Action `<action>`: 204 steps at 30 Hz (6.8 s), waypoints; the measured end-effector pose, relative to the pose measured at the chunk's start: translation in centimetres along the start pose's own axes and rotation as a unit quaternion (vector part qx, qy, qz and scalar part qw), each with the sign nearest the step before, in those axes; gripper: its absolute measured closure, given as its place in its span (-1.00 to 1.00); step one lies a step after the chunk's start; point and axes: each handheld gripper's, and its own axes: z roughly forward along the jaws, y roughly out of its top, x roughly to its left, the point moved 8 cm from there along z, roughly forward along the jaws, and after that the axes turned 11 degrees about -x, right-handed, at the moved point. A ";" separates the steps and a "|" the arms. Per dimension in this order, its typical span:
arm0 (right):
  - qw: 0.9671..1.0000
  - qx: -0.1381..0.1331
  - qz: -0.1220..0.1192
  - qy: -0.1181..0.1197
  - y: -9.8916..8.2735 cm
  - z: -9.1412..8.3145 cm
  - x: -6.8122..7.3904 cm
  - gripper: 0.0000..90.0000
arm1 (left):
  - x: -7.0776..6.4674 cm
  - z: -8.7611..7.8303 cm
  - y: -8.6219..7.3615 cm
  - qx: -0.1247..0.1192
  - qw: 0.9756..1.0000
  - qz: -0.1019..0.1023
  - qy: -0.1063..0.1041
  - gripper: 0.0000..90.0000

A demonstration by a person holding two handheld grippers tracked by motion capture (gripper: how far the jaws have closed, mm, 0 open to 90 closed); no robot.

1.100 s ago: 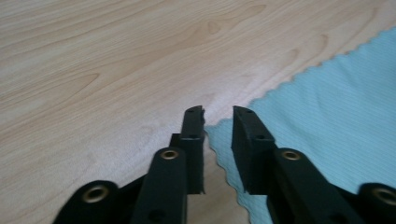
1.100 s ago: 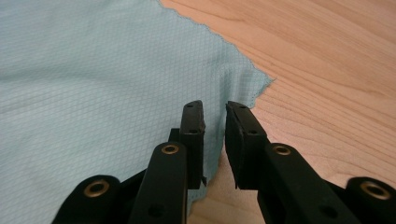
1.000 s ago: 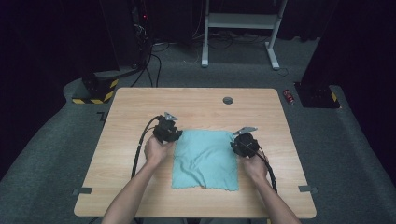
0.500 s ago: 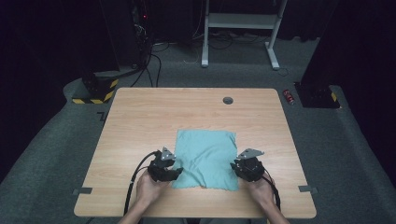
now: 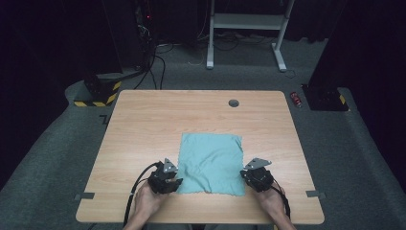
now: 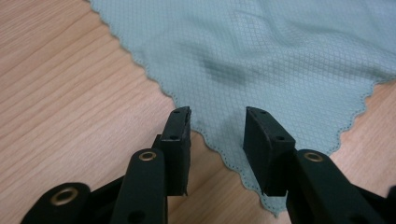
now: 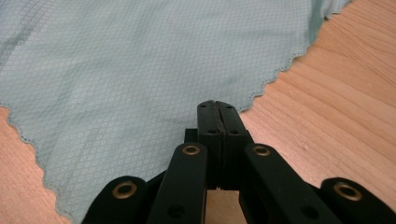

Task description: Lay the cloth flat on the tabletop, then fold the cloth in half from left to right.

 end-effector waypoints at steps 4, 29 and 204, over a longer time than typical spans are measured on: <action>1.000 -0.011 0.019 0.007 0.1 -0.5 0.2 0.82 | -0.3 -0.8 -0.3 -0.005 1.000 -0.007 -0.010 0.29; 1.000 -0.004 -0.002 0.027 -0.9 -1.5 2.3 0.77 | -1.5 -1.4 -1.1 0.006 0.999 -0.018 -0.050 0.70; 0.975 -0.103 -0.082 0.178 11.1 5.2 20.1 1.00 | 13.8 6.9 9.7 -0.058 0.993 -0.089 0.055 1.00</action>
